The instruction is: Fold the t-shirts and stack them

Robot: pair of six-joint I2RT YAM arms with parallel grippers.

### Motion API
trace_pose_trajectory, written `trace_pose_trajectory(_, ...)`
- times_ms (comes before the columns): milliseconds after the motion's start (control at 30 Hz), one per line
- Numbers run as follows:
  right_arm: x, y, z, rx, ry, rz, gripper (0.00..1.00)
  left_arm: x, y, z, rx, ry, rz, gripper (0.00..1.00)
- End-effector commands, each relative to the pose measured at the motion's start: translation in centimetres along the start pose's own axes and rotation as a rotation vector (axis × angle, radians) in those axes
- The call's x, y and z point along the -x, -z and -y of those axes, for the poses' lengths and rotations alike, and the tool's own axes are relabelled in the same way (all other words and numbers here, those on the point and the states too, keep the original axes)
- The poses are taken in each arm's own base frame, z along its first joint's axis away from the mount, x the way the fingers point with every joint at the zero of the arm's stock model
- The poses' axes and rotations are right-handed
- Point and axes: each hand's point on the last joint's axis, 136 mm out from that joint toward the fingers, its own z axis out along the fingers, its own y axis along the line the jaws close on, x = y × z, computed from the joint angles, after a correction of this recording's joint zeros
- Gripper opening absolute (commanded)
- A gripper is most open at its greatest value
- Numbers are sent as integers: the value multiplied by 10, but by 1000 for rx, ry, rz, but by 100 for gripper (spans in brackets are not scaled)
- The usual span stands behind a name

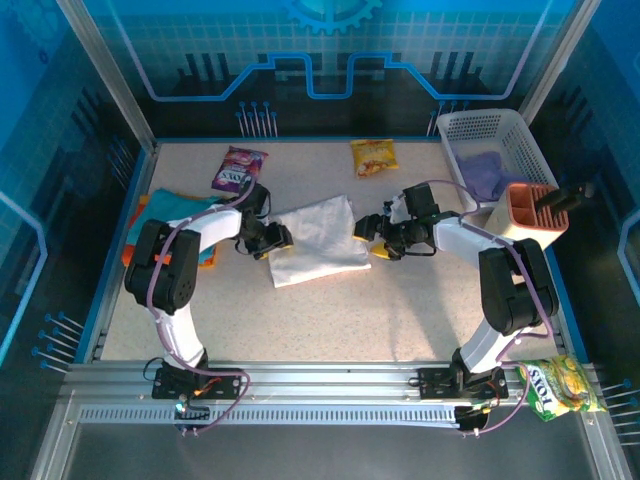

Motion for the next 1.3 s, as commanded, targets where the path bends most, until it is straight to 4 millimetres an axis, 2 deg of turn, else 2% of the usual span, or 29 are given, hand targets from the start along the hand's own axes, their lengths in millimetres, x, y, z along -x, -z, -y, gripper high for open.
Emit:
trace_pose_trajectory(0, -3, 9, -2, 26, 0, -2, 84, -10, -7, 32, -139, -26, -45, 56)
trace_pose_trajectory(167, -4, 10, -1, 28, -1, -2, 84, -8, -7, 32, -138, -29, -39, 55)
trace_pose_trajectory(400, -9, 9, 5, 18, -13, -8, 84, -12, -28, 17, -113, -3, -54, 47)
trace_pose_trajectory(567, -10, 12, 7, 16, -17, -6, 84, -15, -39, 5, -86, 15, -56, 32)
trace_pose_trajectory(733, -9, 14, 8, 19, -20, -1, 84, -12, -32, -2, -36, -1, -30, 16)
trace_pose_trajectory(833, -10, 15, 7, 21, -20, -1, 83, -8, -16, -6, 33, -46, -3, 2)
trace_pose_trajectory(867, -9, 16, 8, 21, -21, 2, 83, -6, -8, -8, 63, -72, 7, 0)
trace_pose_trajectory(1033, -10, 18, 11, 25, -32, 2, 83, 4, 46, -12, 200, -195, 62, 0)
trace_pose_trajectory(1267, -8, 21, 2, 48, -23, -7, 83, 11, 127, -21, 343, -301, 165, 0)
